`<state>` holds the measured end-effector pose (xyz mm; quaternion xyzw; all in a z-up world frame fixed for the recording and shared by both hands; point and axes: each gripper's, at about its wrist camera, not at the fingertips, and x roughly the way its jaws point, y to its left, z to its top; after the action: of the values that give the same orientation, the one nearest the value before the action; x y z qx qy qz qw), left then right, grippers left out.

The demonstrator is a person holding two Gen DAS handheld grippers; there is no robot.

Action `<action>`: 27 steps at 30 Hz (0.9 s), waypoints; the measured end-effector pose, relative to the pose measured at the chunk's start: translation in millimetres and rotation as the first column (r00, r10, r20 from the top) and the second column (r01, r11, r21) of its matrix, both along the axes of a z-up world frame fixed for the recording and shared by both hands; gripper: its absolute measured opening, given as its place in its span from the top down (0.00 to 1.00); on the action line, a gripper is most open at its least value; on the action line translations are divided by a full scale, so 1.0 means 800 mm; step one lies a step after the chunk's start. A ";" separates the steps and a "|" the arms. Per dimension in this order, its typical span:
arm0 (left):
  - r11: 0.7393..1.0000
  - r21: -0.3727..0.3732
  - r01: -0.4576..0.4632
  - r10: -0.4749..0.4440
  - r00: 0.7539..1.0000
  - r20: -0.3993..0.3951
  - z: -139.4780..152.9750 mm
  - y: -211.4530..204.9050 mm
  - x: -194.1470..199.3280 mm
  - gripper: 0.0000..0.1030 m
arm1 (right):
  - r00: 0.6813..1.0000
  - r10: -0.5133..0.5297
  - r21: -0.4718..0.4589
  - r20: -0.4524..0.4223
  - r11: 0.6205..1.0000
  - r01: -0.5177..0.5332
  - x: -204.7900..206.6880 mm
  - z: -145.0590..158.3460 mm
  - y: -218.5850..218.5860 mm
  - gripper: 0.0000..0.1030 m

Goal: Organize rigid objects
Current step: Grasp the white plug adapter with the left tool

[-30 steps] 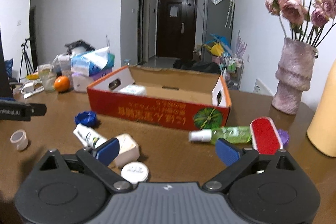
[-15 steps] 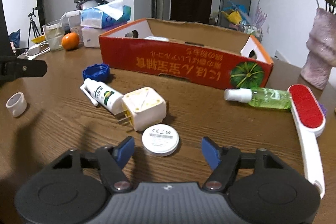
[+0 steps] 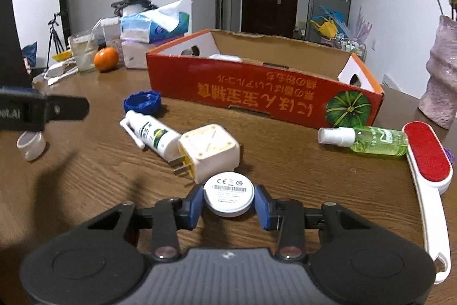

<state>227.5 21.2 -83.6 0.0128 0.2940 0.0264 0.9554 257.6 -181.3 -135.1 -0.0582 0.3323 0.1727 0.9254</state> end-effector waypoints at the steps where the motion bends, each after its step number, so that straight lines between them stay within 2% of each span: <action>1: 1.000 0.004 0.014 -0.014 1.000 0.001 0.000 -0.004 0.001 0.00 | 1.000 -0.006 0.006 0.007 1.000 0.006 -0.001 0.002 -0.003 0.63; 13: 0.990 0.025 0.135 -0.135 0.991 -0.020 -0.008 -0.071 0.033 0.00 | 0.994 -0.079 0.042 0.074 0.996 0.076 -0.003 0.021 -0.047 0.63; 24: 0.976 0.050 0.213 -0.210 0.976 -0.058 -0.033 -0.127 0.069 0.00 | 0.985 -0.145 0.053 0.091 0.989 0.141 0.004 0.024 -0.093 0.63; 27: 0.972 0.049 0.230 -0.227 0.972 -0.065 -0.039 -0.137 0.077 0.03 | 0.984 -0.153 0.053 0.093 0.987 0.149 0.005 0.023 -0.103 0.63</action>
<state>288.7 -88.7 -115.0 0.0744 0.3177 -0.0759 0.9422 261.7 -263.7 -116.4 -0.0196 0.2864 0.1066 0.9519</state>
